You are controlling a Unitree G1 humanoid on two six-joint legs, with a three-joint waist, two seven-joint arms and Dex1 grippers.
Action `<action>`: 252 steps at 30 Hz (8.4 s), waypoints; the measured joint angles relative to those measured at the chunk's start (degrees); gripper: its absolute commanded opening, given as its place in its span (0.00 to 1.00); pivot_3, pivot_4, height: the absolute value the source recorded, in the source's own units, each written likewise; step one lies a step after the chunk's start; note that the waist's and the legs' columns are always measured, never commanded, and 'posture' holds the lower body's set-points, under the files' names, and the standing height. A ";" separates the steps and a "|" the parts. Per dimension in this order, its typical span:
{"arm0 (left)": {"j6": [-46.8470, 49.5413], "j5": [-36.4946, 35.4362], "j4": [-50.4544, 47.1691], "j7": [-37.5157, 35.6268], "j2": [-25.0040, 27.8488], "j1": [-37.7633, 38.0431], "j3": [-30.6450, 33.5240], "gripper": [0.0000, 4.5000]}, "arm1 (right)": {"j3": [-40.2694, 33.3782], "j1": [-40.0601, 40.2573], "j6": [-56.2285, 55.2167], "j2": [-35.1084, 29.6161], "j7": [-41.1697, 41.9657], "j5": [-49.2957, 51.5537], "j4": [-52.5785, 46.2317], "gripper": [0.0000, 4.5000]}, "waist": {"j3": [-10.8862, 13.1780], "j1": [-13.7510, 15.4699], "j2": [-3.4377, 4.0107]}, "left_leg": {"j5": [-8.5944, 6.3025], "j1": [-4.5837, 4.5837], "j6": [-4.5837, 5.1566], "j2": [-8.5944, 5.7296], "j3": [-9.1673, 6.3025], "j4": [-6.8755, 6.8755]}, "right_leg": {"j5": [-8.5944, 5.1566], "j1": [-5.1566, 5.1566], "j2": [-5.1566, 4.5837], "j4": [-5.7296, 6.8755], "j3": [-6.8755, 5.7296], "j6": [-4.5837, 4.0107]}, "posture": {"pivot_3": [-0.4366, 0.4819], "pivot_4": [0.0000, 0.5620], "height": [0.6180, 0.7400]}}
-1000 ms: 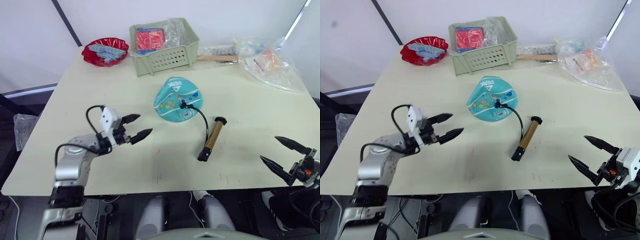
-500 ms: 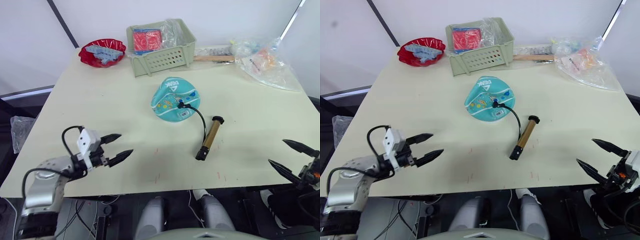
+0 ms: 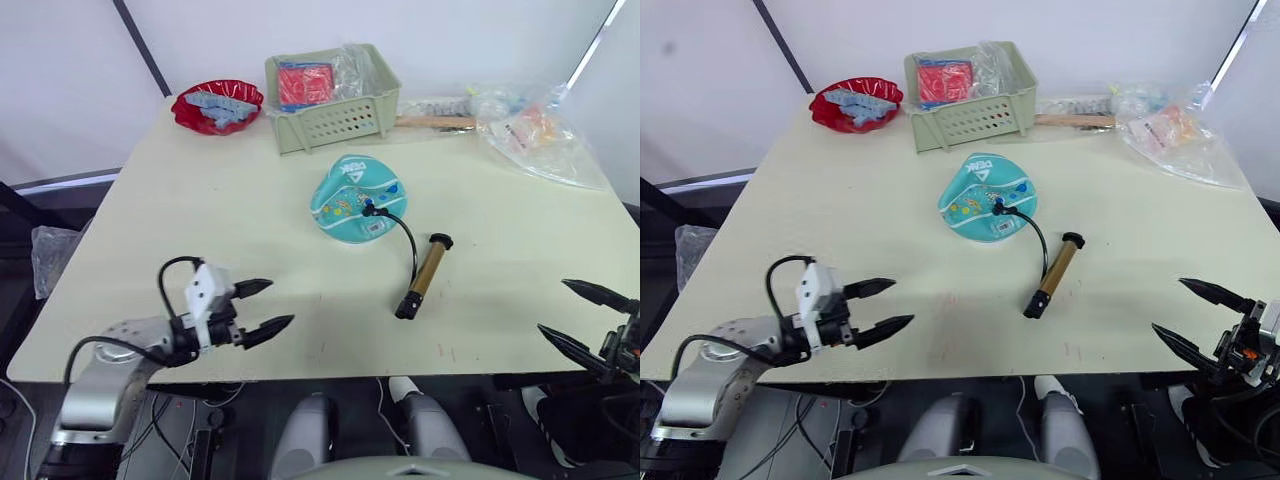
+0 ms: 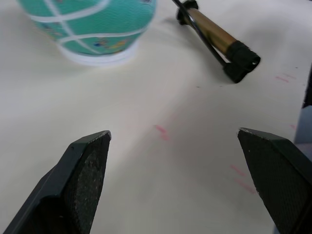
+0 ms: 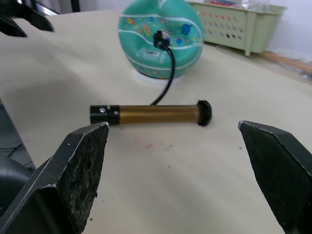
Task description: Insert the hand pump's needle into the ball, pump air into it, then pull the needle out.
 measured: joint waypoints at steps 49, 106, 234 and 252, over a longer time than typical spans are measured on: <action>22.52 23.52 28.93 37.73 -44.85 -38.41 -34.96 0.98 | 3.70 2.40 -0.04 1.07 -0.86 -0.67 -5.43 1.00 | -0.08 1.21 0.17 | 0.01 -0.13 0.02 -0.33 -0.16 0.51 | 0.25 0.21 0.57 0.02 0.07 0.45 | 0.48 0.27 0.98; 4.64 21.20 29.52 6.52 -26.26 -38.76 -31.82 0.27 | 12.81 -1.95 14.73 8.40 -24.39 -2.10 -13.21 1.00 | -0.11 1.05 0.28 | 0.01 -0.12 0.02 -0.20 -0.16 0.52 | 0.28 0.20 0.59 0.07 0.07 0.42 | 0.48 0.27 0.98; -4.92 15.52 26.94 -10.44 -17.19 -29.47 -27.99 0.98 | 30.99 -25.65 42.04 17.85 -49.09 11.31 -24.01 0.46 | -0.04 -0.29 0.37 | 0.00 -0.31 0.04 -0.07 -0.21 0.51 | 0.28 0.03 0.64 0.04 -0.02 0.43 | 0.48 0.27 0.98; -5.94 16.94 32.23 -10.54 -18.37 -29.39 -28.21 0.98 | 33.18 -25.52 39.80 17.23 -43.58 4.63 -24.04 0.46 | -0.04 -0.27 0.36 | 0.00 -0.32 0.04 -0.08 -0.20 0.51 | 0.28 0.03 0.62 0.04 -0.02 0.43 | 0.48 0.27 0.98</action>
